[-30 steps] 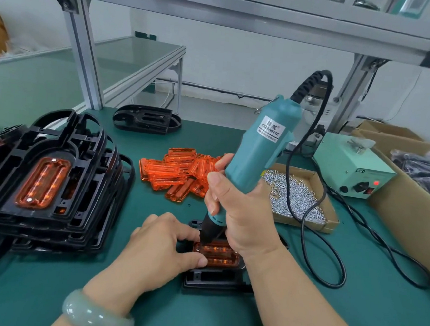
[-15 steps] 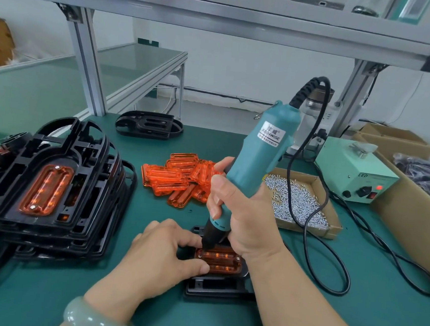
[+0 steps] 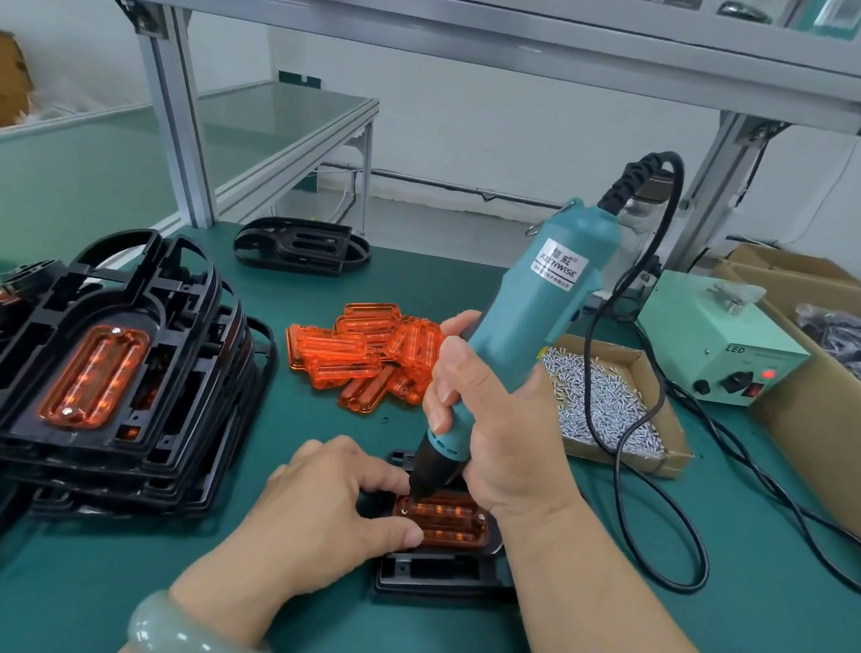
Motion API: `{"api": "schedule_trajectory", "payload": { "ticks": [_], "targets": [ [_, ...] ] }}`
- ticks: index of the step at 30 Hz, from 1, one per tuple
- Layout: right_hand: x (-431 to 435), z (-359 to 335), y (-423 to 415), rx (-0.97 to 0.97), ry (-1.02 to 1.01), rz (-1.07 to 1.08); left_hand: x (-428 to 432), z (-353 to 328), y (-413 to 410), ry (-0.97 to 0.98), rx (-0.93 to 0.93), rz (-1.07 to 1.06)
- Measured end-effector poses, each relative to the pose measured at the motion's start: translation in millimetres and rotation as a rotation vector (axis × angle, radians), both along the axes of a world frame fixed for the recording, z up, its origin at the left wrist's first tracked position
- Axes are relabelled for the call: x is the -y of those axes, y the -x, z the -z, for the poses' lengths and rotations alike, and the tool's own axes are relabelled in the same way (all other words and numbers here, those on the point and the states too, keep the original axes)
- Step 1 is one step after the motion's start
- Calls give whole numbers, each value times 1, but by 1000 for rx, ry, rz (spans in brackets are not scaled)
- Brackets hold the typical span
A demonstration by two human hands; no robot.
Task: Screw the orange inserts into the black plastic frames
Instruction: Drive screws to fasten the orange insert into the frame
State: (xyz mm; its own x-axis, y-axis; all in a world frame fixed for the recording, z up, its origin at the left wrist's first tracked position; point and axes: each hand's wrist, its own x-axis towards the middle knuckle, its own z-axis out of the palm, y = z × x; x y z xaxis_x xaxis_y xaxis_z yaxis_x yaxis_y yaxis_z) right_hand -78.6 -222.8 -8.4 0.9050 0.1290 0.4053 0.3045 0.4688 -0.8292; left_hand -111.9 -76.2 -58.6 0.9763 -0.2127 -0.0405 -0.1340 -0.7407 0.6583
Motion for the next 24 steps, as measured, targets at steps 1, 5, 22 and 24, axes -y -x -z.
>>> {"api": "schedule_trajectory", "payload": {
  "ticks": [1,5,22,24],
  "targets": [
    [0,-1,0,-3,4,-1,0,0,0,2,-6,-2],
    [-1,-5,2,1,30,17,0,0,-1,-1,-14,-2],
    [52,-19,-4,-203,-467,279,2,-3,5,0,5,-17],
    [62,-12,-4,-222,-559,310,1,-3,5,6,6,-16]
  ]
}}
